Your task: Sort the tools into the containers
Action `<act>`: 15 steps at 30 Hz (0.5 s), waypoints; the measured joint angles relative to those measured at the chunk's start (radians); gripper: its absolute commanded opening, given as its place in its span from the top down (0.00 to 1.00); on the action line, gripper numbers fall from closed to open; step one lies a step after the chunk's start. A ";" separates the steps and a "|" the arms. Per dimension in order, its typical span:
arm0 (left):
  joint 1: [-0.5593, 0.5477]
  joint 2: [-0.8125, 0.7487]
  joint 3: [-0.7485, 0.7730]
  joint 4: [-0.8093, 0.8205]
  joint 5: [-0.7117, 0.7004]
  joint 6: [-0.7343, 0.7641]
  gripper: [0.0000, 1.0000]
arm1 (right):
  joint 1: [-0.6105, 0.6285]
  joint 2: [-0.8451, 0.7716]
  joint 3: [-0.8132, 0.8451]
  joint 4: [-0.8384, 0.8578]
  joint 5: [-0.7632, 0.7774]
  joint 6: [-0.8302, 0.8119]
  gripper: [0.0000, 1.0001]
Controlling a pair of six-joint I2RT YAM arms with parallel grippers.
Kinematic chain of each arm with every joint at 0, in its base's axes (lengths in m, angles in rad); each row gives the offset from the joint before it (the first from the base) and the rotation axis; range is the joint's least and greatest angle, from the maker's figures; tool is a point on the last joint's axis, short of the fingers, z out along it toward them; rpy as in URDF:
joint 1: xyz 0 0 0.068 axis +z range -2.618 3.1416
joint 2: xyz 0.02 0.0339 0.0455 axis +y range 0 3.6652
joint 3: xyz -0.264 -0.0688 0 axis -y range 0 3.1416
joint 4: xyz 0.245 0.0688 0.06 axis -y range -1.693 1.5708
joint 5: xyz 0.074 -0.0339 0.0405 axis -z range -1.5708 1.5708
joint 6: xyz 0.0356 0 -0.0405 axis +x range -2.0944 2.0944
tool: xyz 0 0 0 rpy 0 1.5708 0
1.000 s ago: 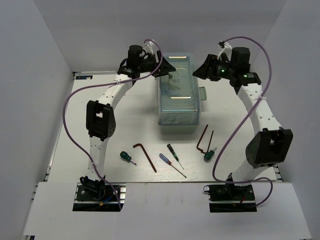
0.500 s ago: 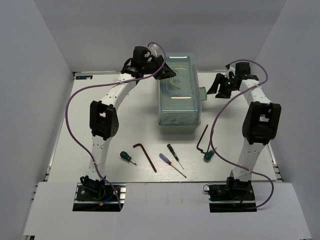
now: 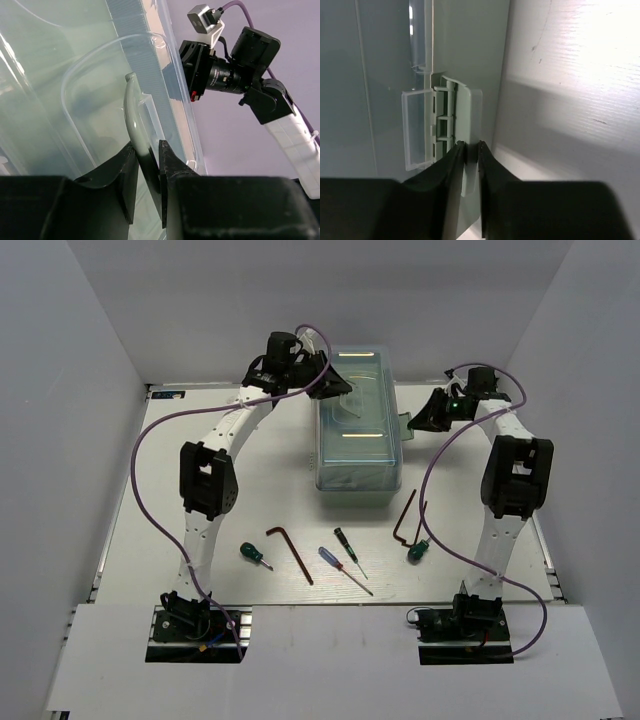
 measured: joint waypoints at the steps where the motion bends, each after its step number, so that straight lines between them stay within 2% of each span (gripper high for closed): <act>1: -0.001 0.000 0.004 -0.005 -0.005 0.000 1.00 | -0.003 0.005 0.000 0.004 -0.011 0.006 0.89; 3: -0.003 0.000 0.014 -0.015 -0.011 -0.006 1.00 | -0.008 0.007 -0.003 0.008 -0.027 0.015 1.00; 15: 0.026 -0.013 0.018 -0.055 -0.021 -0.030 1.00 | -0.018 0.007 0.017 -0.012 0.002 -0.014 1.00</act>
